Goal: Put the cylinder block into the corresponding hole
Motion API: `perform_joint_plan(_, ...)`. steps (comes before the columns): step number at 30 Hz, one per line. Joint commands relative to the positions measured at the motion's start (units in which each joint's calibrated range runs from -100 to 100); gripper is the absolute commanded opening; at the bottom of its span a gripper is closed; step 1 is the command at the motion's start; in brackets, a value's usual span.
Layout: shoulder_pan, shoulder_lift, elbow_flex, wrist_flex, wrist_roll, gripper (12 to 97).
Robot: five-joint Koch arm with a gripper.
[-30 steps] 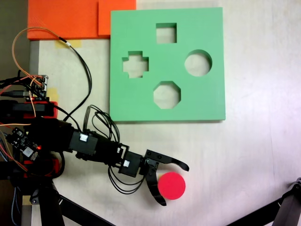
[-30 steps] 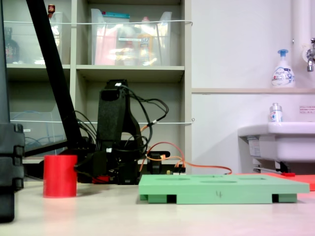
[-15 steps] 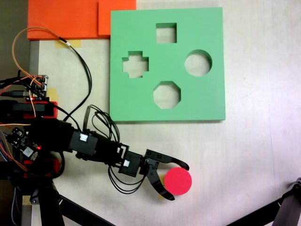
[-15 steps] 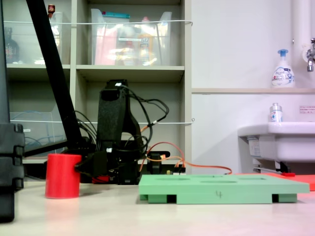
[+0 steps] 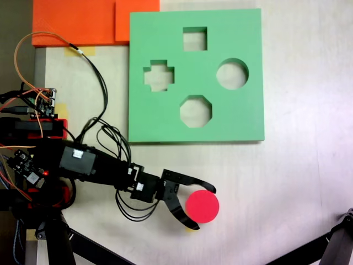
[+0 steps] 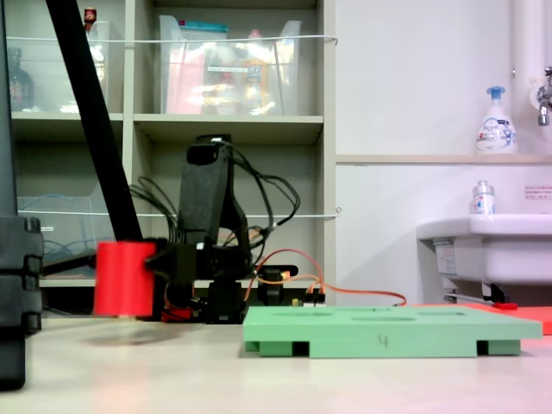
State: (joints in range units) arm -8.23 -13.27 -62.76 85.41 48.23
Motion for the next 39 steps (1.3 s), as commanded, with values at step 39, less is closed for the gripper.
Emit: perform_joint_plan(39,24.18,3.49,43.32,-36.26,-1.37,39.9)
